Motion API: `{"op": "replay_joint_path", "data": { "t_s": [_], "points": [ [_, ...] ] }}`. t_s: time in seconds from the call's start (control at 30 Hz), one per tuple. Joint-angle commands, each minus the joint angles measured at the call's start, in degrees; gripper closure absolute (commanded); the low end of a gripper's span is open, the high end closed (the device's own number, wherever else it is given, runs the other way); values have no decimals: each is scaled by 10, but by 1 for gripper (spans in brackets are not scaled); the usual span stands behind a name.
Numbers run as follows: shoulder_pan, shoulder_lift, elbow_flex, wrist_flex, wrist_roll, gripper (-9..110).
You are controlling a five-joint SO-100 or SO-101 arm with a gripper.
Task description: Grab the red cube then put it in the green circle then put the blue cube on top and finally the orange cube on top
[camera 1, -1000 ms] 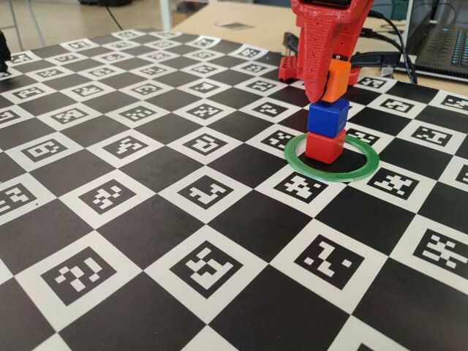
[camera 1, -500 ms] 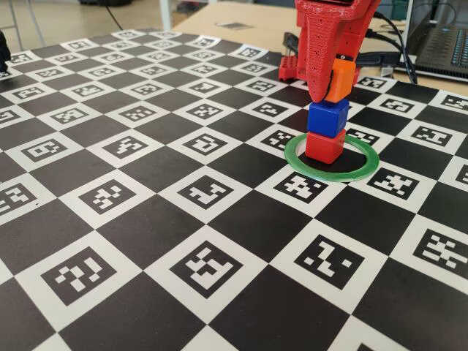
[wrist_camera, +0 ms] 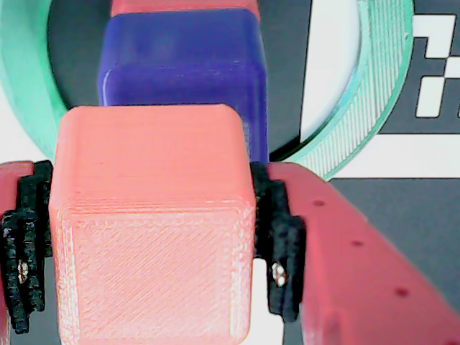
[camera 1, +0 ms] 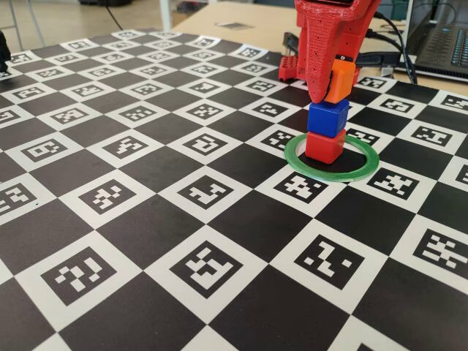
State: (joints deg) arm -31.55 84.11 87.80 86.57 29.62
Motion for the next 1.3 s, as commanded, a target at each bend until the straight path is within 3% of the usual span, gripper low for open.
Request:
{"op": "replay_joint_path", "data": {
  "t_s": [0.0,0.9,1.07,1.27],
  "points": [
    [-3,17,-18,-4,1,96],
    [-11,18,26,-15,-6,94],
    [-7,23,29,-16,-3,86],
    [-11,25,27,-10,-12,62]
  ]
}}
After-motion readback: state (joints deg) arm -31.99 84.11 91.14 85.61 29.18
